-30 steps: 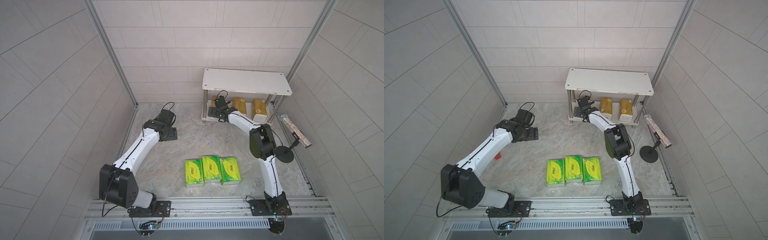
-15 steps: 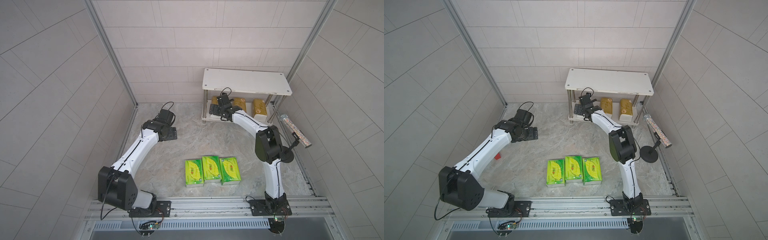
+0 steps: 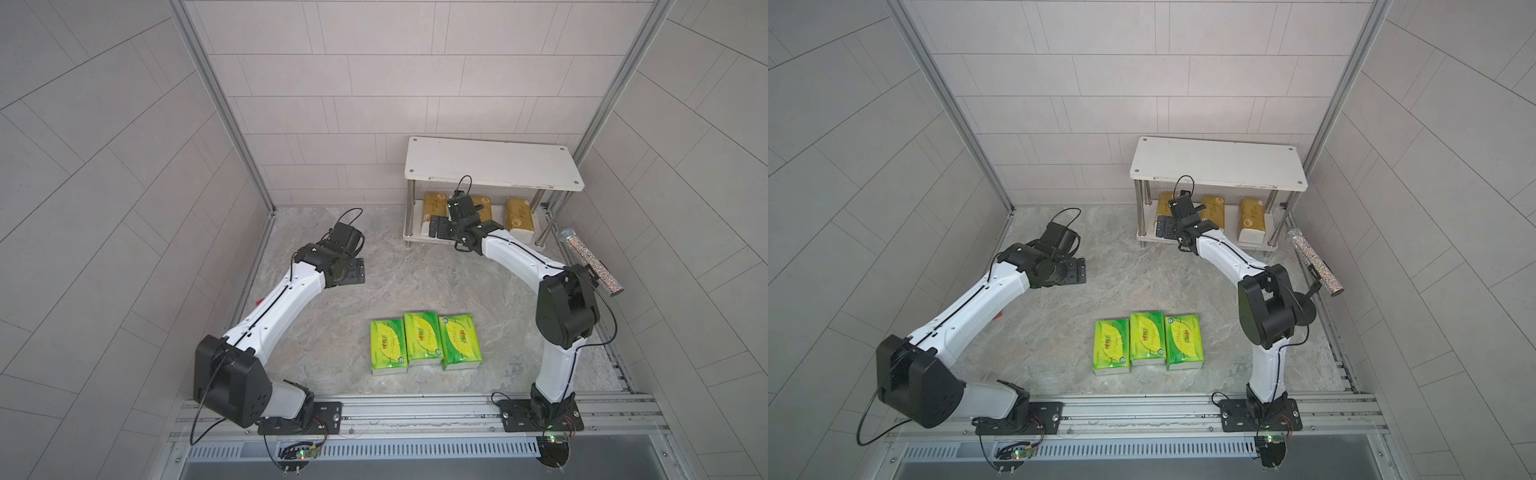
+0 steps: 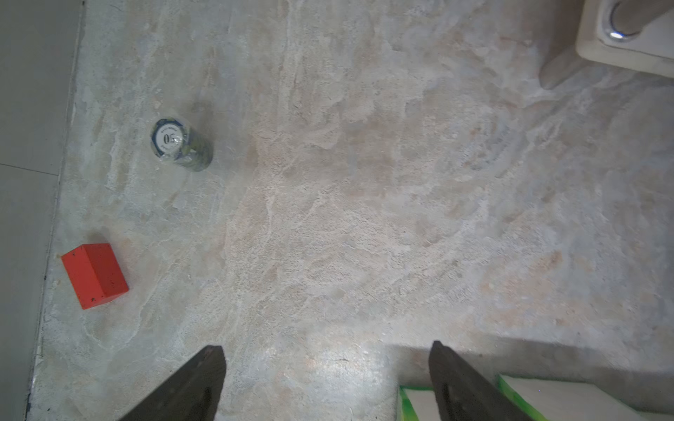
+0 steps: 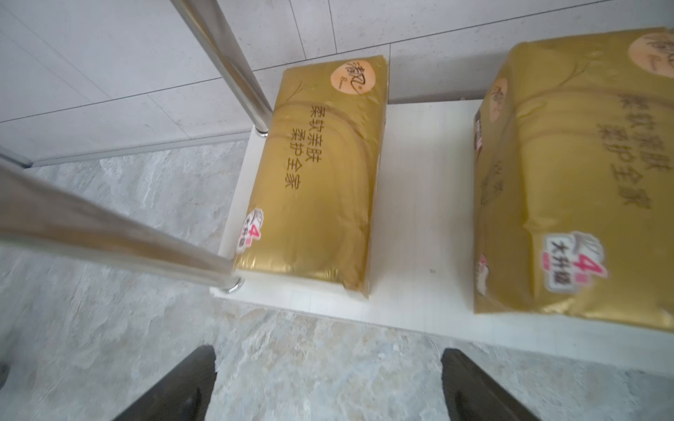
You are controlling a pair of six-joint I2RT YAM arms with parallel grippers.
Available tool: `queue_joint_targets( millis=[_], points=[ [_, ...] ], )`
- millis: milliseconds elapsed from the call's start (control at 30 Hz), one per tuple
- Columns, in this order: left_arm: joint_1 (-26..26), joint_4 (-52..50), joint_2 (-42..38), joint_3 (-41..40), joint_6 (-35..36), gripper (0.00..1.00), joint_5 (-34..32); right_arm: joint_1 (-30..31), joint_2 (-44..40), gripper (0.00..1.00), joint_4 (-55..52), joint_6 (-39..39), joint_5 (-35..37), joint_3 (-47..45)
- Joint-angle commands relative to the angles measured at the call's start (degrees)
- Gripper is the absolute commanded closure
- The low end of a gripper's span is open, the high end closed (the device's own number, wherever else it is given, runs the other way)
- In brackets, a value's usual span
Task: Place the tissue boxes on the shelf by color
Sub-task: Place a box of tissues on the shelf, then move the box of tissues to the center of the board.
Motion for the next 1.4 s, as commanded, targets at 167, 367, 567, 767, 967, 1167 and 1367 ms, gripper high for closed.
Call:
queue_joint_targets(
  millis=[167,367,567,767,967,1167,1367],
  points=[
    [-7.76,-2.4,-2.42,-2.35,-4.77,0.05,-1.67,-0.47,-16.94,0.0,-4.83,-2.54,-3.18,-13.49],
    [-12.11,-2.51,-4.12,-5.43,-5.14,0.05,-1.99,-0.39,-27.67,0.0,-20.39,-2.04,-5.54,-20.81],
    [-14.33,-2.49,-5.52,-8.05,-5.12,0.05,-0.88,-0.1,-42.05,0.0,-28.52,0.75,-6.17,-30.88],
    [-16.01,-3.33,-5.12,-8.63,-3.31,0.05,0.97,3.27,-53.22,0.0,-32.26,6.55,-12.29,-40.71],
    [-21.96,-3.41,-3.3,-4.62,-3.06,0.05,3.9,3.66,-58.77,0.0,-27.08,10.97,-23.72,-49.66],
    [-25.41,-2.92,0.57,-0.46,-3.81,0.05,2.55,4.78,-55.45,0.0,-24.61,11.5,-23.56,-51.81],
    [-25.55,-2.02,2.41,1.95,-3.13,0.05,1.91,4.99,-50.47,0.1,-18.93,13.34,-24.07,-55.58]
  ],
)
